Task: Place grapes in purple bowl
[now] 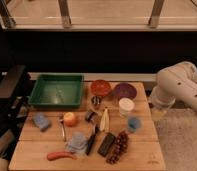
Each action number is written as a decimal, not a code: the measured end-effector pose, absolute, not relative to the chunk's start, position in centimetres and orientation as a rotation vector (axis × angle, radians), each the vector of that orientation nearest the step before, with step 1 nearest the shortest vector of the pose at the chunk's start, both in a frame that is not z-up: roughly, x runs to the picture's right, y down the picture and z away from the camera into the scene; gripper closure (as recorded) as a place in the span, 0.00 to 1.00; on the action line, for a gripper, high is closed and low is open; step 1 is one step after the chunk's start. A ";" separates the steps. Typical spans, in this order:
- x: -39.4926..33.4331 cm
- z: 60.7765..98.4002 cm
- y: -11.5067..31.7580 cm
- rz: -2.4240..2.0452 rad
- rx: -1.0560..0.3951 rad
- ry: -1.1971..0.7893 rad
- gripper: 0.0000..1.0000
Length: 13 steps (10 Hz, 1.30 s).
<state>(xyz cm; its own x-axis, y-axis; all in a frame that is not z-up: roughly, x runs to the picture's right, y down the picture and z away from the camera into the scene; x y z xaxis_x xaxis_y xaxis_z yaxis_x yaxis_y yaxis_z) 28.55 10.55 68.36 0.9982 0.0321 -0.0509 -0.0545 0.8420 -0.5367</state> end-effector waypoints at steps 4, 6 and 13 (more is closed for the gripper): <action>27.0 66.3 10.6 -0.195 -0.577 -0.049 0.35; 25.1 65.7 13.3 -0.428 -0.597 -0.123 0.35; 19.7 66.5 17.1 -0.561 -0.622 -0.231 0.35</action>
<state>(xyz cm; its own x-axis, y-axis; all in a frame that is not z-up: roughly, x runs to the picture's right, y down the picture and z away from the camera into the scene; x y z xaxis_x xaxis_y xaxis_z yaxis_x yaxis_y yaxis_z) 19.72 17.07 66.47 0.8274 -0.4255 0.3665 0.5602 0.6709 -0.4858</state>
